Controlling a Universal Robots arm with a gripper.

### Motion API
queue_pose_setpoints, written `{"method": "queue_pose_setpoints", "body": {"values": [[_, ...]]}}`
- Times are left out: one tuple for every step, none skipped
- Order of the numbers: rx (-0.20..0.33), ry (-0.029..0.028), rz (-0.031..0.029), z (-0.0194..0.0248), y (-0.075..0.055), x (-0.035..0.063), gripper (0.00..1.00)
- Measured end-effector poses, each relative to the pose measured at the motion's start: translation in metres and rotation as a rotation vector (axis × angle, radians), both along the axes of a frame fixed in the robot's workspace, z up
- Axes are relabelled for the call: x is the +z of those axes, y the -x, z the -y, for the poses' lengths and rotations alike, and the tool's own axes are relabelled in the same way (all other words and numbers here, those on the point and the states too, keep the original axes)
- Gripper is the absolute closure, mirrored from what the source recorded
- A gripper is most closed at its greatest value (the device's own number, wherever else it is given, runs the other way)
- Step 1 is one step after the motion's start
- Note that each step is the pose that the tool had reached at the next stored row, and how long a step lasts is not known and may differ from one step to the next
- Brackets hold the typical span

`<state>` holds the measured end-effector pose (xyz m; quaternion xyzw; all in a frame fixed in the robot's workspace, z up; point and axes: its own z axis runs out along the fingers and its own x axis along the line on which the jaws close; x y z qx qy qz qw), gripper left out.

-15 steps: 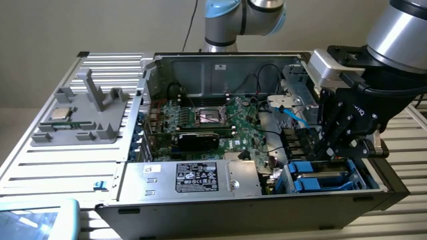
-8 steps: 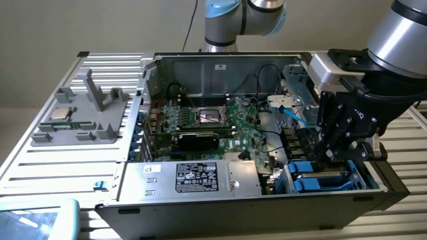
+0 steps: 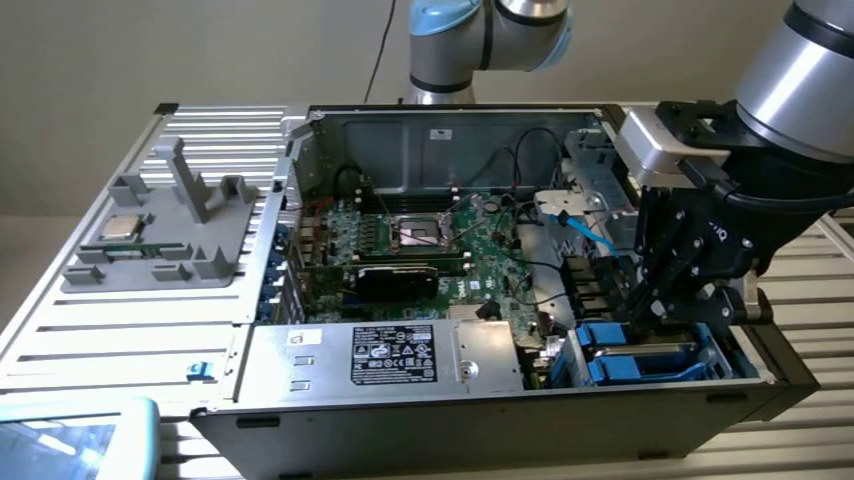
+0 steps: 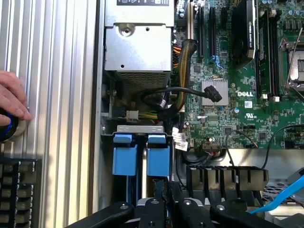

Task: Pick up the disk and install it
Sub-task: 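Insert the second disk wire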

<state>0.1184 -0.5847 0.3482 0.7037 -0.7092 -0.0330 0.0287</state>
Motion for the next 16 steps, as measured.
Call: {"method": "queue_pose_setpoints", "body": {"values": [[0.0,0.0,0.0,0.0,0.0,0.0,0.84],[0.0,-0.0004,0.0,0.0001,0.0,0.0,0.84],[0.0,-0.001,0.0,0.0004,0.0,-0.0001,0.84],[0.0,-0.0018,0.0,0.0008,0.0,-0.0001,0.84],[0.0,-0.0018,0.0,0.0008,0.0,-0.0001,0.84],[0.0,-0.0017,0.0,0.0009,0.0,0.0,0.84],[0.0,-0.0021,0.0,0.0009,0.0,0.0,0.84],[0.0,-0.0039,0.0,0.0012,0.0,-0.0001,0.84],[0.0,-0.0056,0.0,0.0012,0.0,-0.0001,0.84],[0.0,-0.0061,0.0002,0.0012,0.0,-0.0001,0.84],[0.0,-0.0068,0.0003,0.0012,0.0,-0.0002,0.84],[0.0,-0.0093,0.0003,0.0014,0.0,-0.0004,0.84],[0.0,-0.0116,0.0003,0.0017,0.0,-0.0009,0.84],[0.0,-0.0123,0.0003,0.0017,0.0,-0.0012,0.84],[0.0,-0.0124,0.0003,0.0018,0.0,-0.0015,0.84],[0.0,-0.013,0.0004,0.0019,0.0,-0.0017,0.84]]}}
